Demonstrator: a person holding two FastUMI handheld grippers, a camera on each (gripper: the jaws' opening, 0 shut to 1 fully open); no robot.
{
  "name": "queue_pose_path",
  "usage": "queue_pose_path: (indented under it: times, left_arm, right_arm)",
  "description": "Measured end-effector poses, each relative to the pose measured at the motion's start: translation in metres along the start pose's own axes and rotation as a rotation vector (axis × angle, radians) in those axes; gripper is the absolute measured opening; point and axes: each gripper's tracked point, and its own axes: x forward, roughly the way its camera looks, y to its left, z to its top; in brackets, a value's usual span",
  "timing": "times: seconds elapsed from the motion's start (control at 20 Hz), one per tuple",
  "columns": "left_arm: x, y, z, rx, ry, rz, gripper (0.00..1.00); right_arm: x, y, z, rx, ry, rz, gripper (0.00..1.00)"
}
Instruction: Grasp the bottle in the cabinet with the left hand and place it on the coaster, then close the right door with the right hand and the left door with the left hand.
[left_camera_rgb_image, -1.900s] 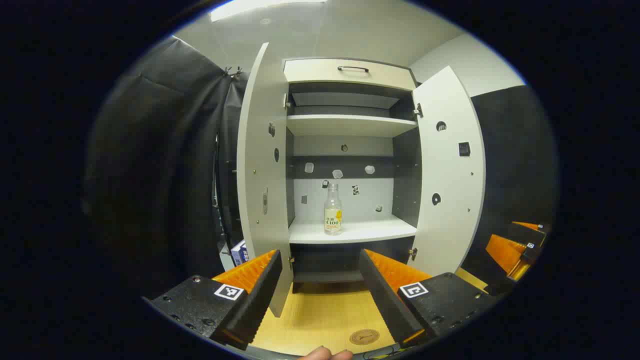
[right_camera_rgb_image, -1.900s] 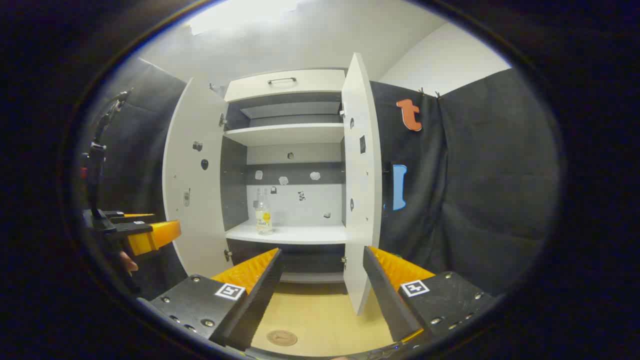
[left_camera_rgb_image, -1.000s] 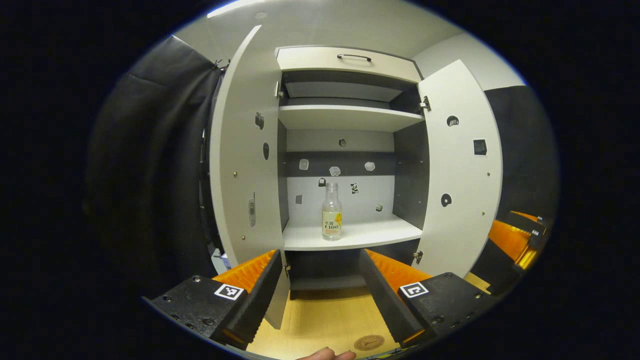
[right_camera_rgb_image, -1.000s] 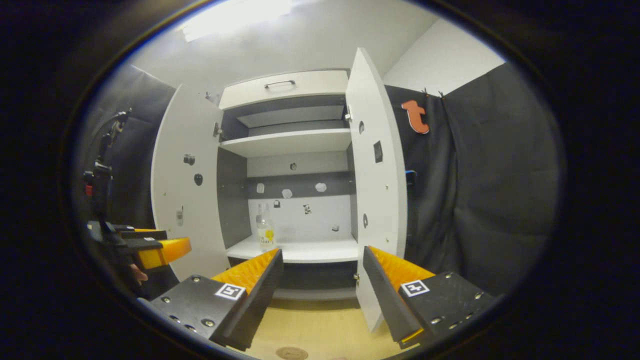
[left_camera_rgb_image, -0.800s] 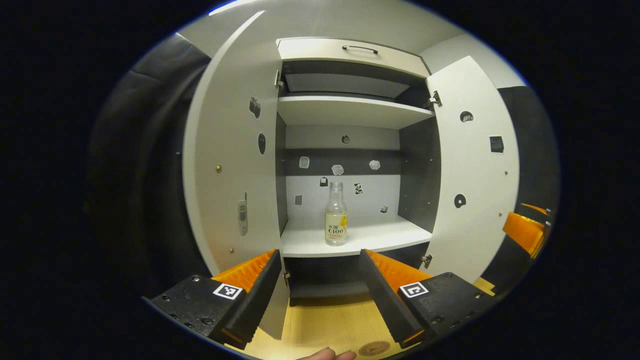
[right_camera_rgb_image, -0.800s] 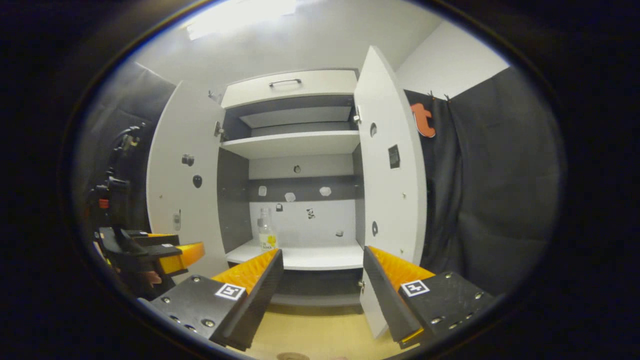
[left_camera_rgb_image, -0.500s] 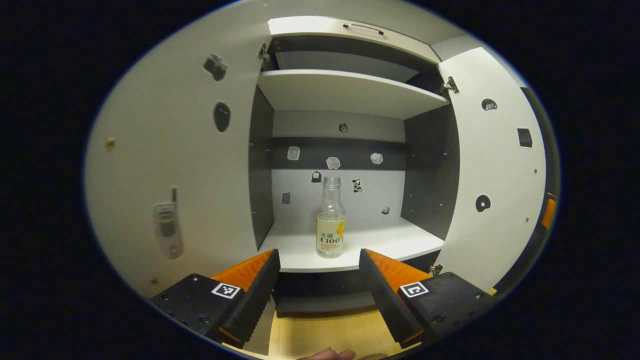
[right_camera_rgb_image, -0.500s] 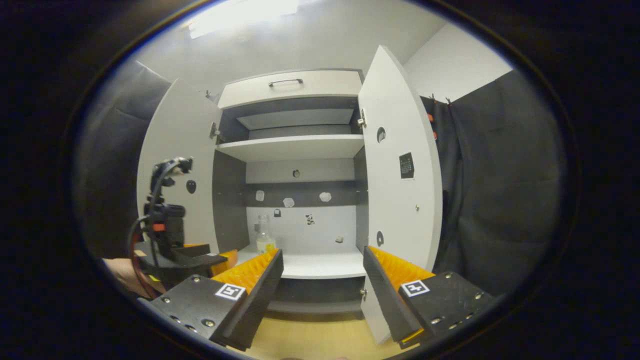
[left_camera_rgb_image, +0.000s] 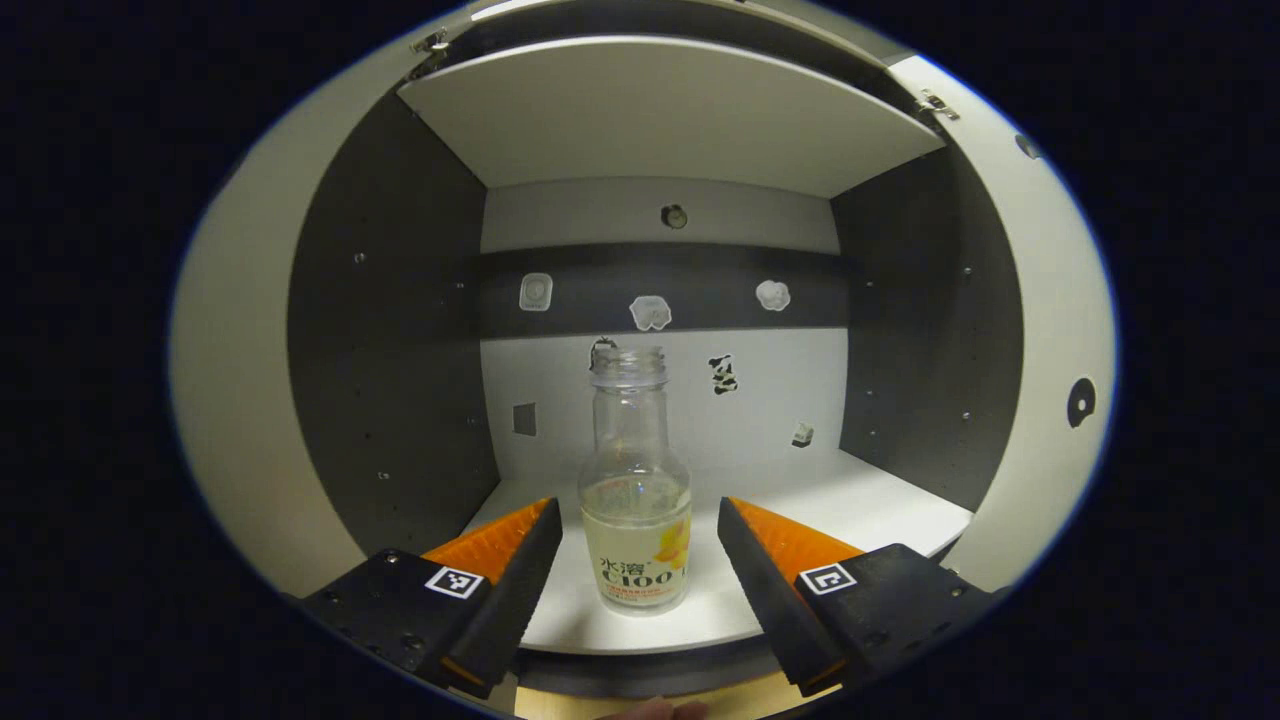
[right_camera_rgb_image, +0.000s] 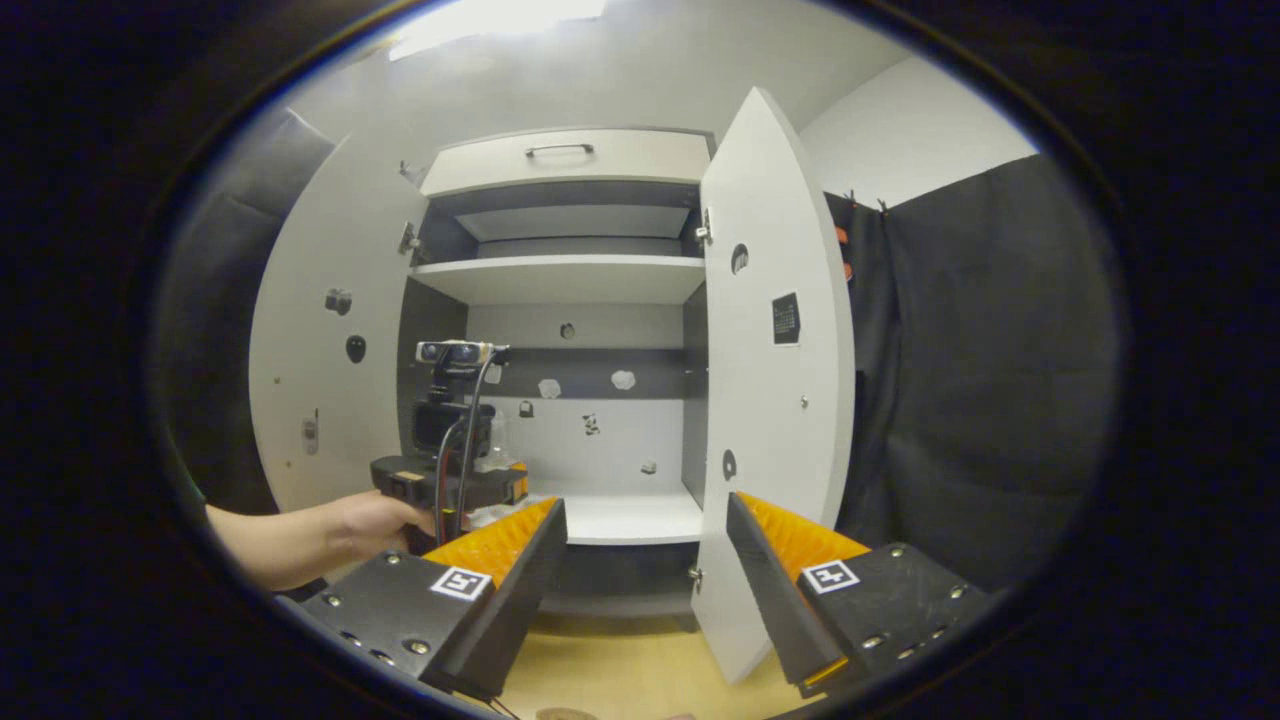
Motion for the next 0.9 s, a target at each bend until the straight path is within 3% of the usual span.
queue_pose_path:
  times: [0.3, 0.4, 0.65, 0.9]
  left_arm:
    - [0.037, 0.010, -0.015, 0.015, 0.062, 0.053, 0.98]
    - [0.027, 0.003, -0.011, -0.033, 0.073, 0.024, 0.80]
    - [-0.035, -0.009, 0.010, -0.038, 0.039, -0.023, 0.79]
    - [-0.113, -0.031, 0.028, -0.048, 0.012, -0.085, 0.80]
  right_arm:
    - [-0.014, -0.018, -0.005, -0.014, -0.003, -0.043, 0.97]
    - [-0.020, -0.022, -0.003, -0.006, -0.014, -0.048, 0.97]
    - [-0.042, -0.032, -0.002, 0.010, -0.023, -0.053, 0.97]
    - [-0.072, -0.032, 0.004, 0.042, -0.034, -0.005, 0.97]
